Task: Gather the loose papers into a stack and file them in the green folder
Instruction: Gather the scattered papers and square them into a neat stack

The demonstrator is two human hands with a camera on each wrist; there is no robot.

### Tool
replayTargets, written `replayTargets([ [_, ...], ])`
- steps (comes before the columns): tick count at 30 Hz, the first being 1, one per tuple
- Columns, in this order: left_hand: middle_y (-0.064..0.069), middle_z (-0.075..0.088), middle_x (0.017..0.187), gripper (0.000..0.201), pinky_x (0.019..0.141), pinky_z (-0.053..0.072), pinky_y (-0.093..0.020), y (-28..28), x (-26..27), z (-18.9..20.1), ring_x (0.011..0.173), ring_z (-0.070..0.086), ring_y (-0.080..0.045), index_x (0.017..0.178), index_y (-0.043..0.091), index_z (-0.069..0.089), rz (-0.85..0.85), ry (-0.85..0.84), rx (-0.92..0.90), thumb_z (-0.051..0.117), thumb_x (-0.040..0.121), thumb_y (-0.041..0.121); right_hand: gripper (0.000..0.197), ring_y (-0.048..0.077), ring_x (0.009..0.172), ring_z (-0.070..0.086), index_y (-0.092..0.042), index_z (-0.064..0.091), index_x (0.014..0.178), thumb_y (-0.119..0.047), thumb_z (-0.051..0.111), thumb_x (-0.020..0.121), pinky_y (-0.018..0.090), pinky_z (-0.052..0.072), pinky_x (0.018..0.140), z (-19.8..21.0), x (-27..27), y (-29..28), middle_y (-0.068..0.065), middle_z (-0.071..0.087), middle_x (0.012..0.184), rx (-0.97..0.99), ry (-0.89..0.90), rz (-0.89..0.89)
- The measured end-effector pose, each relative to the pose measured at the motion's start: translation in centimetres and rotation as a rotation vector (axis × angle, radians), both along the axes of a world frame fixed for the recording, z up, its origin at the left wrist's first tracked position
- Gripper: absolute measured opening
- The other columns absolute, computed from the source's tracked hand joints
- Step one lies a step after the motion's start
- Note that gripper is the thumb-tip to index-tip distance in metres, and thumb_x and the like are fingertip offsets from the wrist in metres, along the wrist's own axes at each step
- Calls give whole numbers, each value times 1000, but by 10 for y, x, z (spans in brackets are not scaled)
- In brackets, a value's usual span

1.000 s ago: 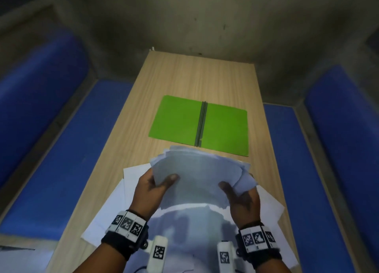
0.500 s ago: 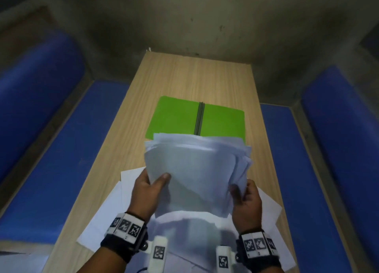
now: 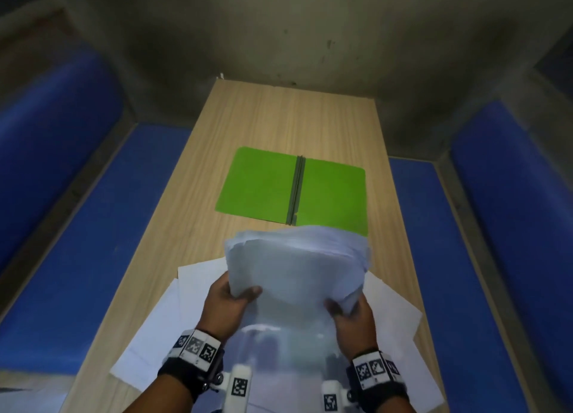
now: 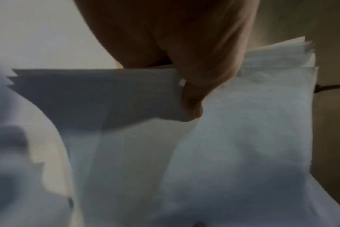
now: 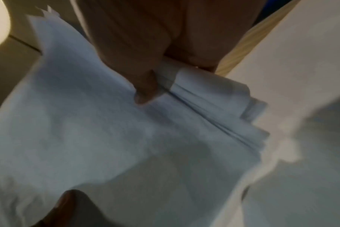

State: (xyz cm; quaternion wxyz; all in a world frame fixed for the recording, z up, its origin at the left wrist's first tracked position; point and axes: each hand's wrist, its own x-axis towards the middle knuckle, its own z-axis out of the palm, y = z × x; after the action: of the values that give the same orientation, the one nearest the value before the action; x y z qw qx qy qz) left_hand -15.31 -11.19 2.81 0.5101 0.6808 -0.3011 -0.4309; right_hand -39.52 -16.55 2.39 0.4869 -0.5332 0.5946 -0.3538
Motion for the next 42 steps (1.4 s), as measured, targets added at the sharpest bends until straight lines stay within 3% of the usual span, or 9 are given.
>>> replayTargets([
  [4,16,79,87,25,64,55,-16,1,8,13,75,72,1,96,20,70,1,-2,-69,83,78,8,72,5,118,53,-20,44,137,-49,68,76,26,40,104,6,1,-7,-6,57,131,-51,-10,-1],
  [9,22,77,84,31,73,58,-24,4,12,2,79,73,3,94,25,71,-44,9,76,91,70,23,37,13,93,64,-28,61,94,-15,83,67,33,52,80,-6,-7,-11,-7,69,93,33,86,61],
  [15,27,73,65,14,55,51,-10,-4,18,2,63,69,6,84,20,70,-38,-29,96,83,79,18,21,8,76,63,-24,64,71,-7,68,82,18,46,66,-5,-25,-17,-12,68,78,-58,269,22],
  [27,23,76,92,43,77,56,-29,6,24,-7,84,72,-2,100,29,68,-99,18,125,91,66,15,7,14,63,55,-3,66,71,-4,73,72,15,46,57,-29,-12,-20,-5,65,66,175,147,-80],
  [30,21,76,93,42,70,57,-22,8,26,-8,85,72,-6,100,29,68,-123,2,133,91,67,16,17,19,73,53,-10,59,79,4,68,77,5,43,52,-23,-10,-29,1,60,75,167,115,1],
  [35,12,76,73,33,62,53,-10,6,25,-1,81,71,-2,93,28,63,-137,24,156,84,75,10,107,9,121,44,-25,21,145,-11,83,59,18,42,94,-18,-24,-48,-12,42,133,162,234,384],
  [38,36,69,68,31,61,50,-5,4,23,3,70,66,16,90,30,60,-149,28,127,80,80,8,105,7,129,44,-19,26,146,-37,79,58,-7,27,88,-11,-24,-58,-16,42,135,73,419,551],
  [40,39,67,66,30,63,49,-8,3,24,4,68,64,19,89,32,60,-128,16,132,79,82,9,114,-9,126,43,-19,33,142,-61,84,48,-9,25,90,-6,-21,-61,-21,45,134,36,421,602],
  [42,29,73,69,30,69,48,-16,2,25,1,71,67,12,89,34,60,-110,-3,136,81,81,14,118,-23,120,38,-18,32,141,-50,90,43,-2,33,97,7,-15,-61,-22,44,136,38,319,612],
])
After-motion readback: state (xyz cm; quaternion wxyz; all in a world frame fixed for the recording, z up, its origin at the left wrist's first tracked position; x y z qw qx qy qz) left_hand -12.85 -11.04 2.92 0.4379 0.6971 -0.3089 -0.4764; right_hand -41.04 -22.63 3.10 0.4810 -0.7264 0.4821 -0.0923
